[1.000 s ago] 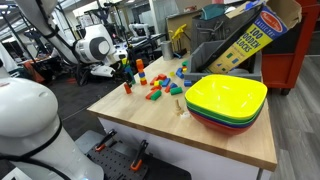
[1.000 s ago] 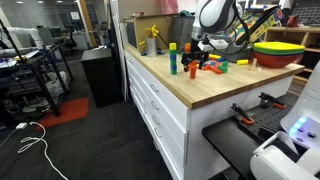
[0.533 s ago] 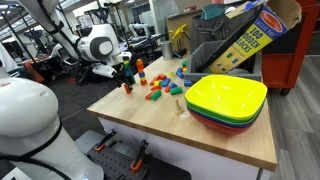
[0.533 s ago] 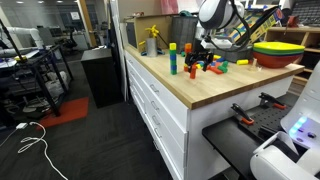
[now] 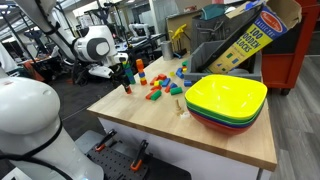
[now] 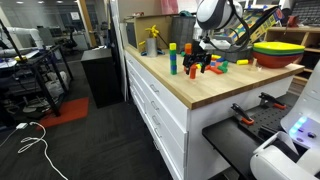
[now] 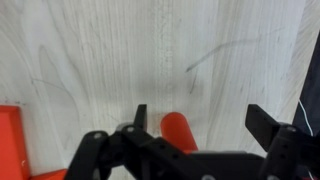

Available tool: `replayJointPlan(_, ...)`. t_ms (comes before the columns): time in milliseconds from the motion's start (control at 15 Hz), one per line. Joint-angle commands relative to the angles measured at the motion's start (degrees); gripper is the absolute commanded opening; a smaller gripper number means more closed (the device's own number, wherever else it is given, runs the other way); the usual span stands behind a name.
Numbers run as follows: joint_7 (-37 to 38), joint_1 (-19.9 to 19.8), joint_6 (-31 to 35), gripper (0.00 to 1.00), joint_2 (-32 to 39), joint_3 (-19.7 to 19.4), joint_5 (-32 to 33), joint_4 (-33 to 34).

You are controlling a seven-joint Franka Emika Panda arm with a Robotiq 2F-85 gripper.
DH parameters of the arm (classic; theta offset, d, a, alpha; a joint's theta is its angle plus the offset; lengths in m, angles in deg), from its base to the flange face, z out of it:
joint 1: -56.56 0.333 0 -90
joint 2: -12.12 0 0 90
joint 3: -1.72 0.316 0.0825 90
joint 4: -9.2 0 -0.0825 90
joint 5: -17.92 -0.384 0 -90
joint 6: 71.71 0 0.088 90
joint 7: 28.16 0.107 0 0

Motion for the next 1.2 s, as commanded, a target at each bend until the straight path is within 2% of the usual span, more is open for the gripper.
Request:
replayJointPlan(0, -3.21, 1.59, 0.12, 1.0, -0.4, 0.49, -2.18, 0.66)
replayJointPlan(600, -0.96, 1.32, 6.37, 1.0, 0.81, 0.8, 3.23, 2.24)
replayJointPlan(1133, -1.07, 1.51, 6.93, 1.0, -0.43, 0.9, 3.91, 1.33)
